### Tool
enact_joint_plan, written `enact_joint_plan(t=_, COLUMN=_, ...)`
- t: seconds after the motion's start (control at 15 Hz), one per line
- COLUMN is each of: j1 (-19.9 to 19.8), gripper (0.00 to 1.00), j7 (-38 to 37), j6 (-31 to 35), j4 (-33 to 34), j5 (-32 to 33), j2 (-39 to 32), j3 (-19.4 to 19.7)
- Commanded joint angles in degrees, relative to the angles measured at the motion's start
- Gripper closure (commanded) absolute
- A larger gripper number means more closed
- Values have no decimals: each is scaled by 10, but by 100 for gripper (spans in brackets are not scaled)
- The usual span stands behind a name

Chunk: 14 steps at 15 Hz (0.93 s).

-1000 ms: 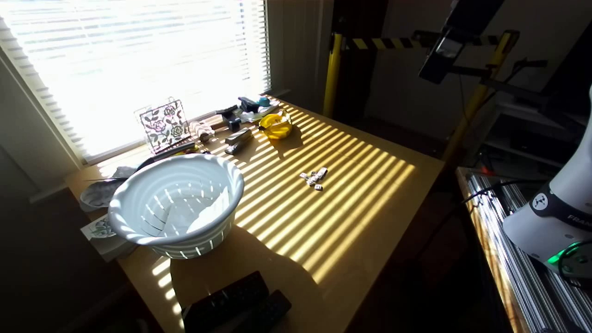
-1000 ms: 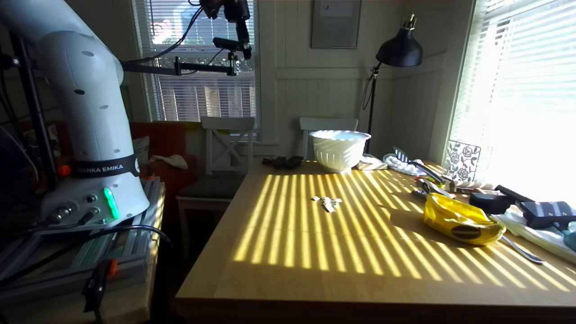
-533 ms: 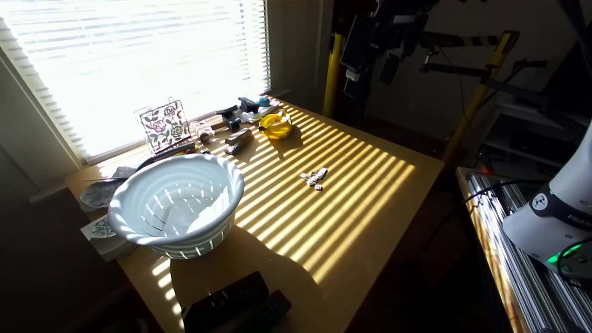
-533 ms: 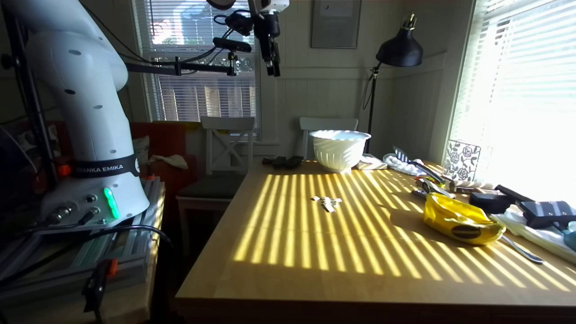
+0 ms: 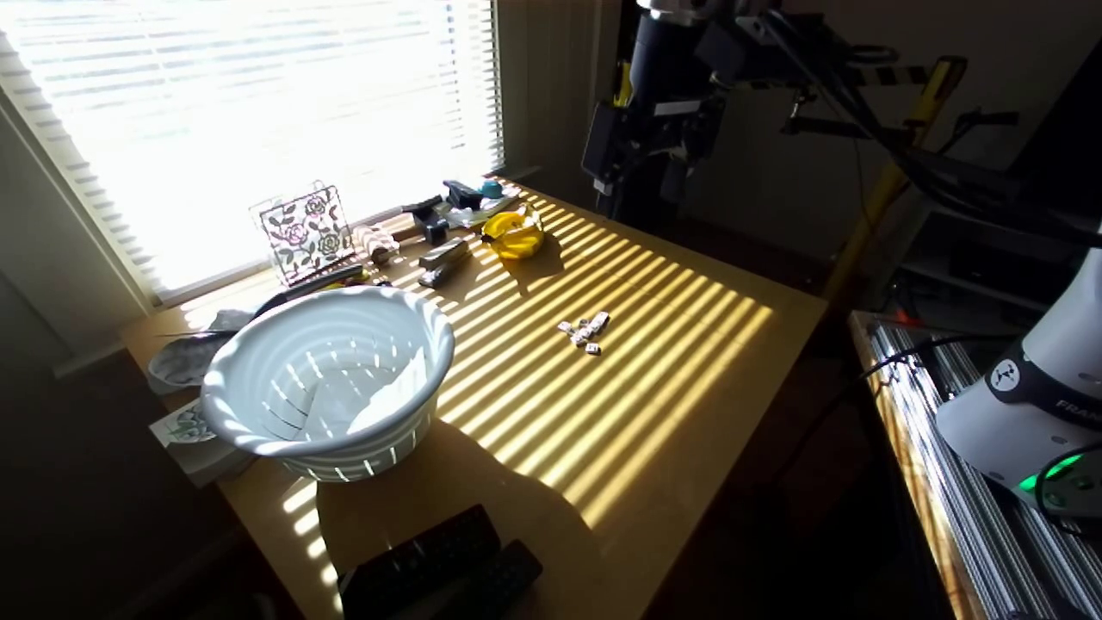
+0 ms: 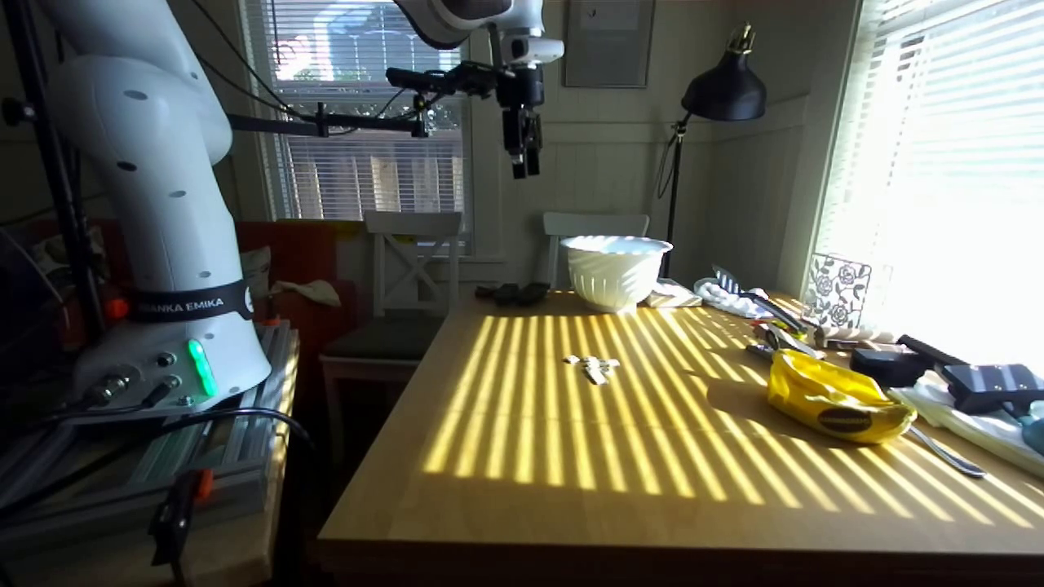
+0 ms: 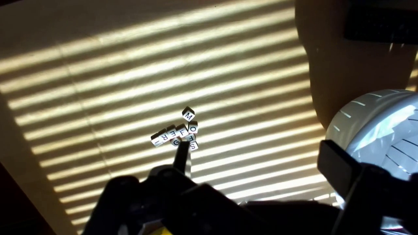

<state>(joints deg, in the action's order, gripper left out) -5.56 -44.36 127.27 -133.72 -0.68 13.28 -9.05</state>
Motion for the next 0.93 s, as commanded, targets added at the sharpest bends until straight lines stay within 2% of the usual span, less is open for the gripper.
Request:
enact_joint_plan(t=0.0, j1=12, gripper=0, j7=-4, j6=27, j4=16, j5=-14, j2=-40, j3=27)
enact_joint_plan(t=0.6, j1=19, gripper=0, j7=-1, j6=27, j4=12, j5=-1, j2=-48, j3=43)
enact_joint_plan(t=0.73, j1=21, gripper=0, j7=-6, j6=61, j4=-11, j5=10, j2=-39, j3=38)
enact_joint_plan(t=0.87, j1=24, gripper=0, j7=9, j6=73, j4=-2, j5=-6, j2=-70, j3=44)
